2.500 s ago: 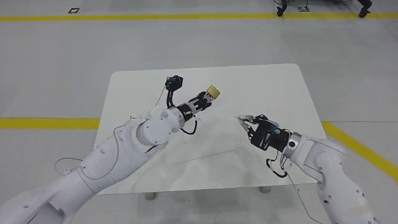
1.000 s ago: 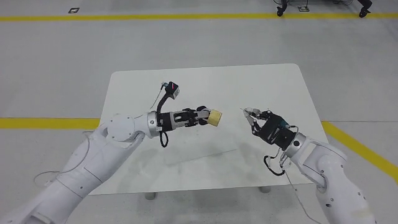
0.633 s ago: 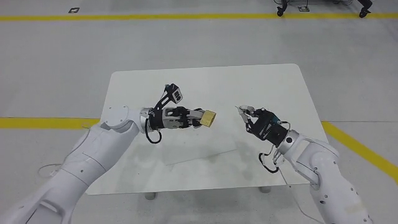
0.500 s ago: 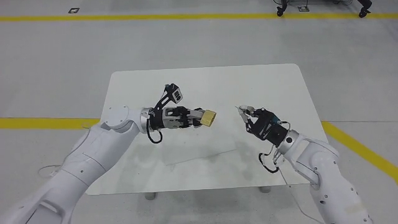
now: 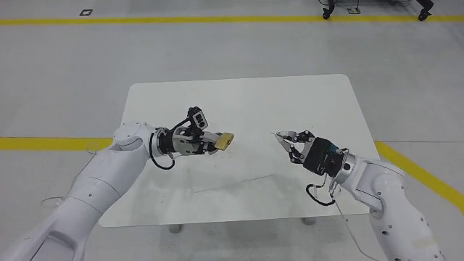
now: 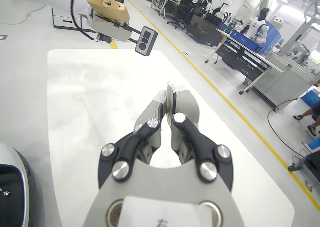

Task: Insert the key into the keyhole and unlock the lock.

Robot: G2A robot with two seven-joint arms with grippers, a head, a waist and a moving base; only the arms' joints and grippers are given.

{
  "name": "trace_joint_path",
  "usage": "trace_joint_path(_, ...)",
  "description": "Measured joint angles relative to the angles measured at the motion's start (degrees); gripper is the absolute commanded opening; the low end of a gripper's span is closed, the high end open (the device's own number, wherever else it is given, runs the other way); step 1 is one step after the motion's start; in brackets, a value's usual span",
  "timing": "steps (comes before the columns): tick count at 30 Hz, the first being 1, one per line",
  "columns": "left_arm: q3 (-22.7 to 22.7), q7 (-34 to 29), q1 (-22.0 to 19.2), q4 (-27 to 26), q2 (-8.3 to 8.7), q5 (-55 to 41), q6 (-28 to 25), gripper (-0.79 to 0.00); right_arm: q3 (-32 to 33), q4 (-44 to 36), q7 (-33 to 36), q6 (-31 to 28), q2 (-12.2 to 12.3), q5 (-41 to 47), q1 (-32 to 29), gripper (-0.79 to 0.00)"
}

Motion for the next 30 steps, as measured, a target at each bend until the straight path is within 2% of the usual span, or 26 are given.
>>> trace_joint_path(2,0.5,-0.8,-1.9,2.0,-0.07,2.8,2.3,-0.785,0.5,0.0,-0.4,-3.1,0.3,-0.4,1.0,-0.785)
trace_joint_path(5,2.0,-0.7,-4.8,2.3,-0.12,6.7,4.7,-0.785,0.0,0.0,-0.4,-7.0,0.6,-2.7,3.7,-0.785)
trace_joint_path(11,7.4,-0.7,-11.4,2.0,-0.81,10.9,9.8,-0.785,-4.3,4.0,1.1,-9.8,0.3,-3.9,13.1,-0.785)
trace_joint_path(30,7.3,-0.7,-11.0,2.1,-0.81,10.9,9.8,-0.785,-4.2,3.9,1.1,-9.8,0.3,-3.9,12.7,-0.785)
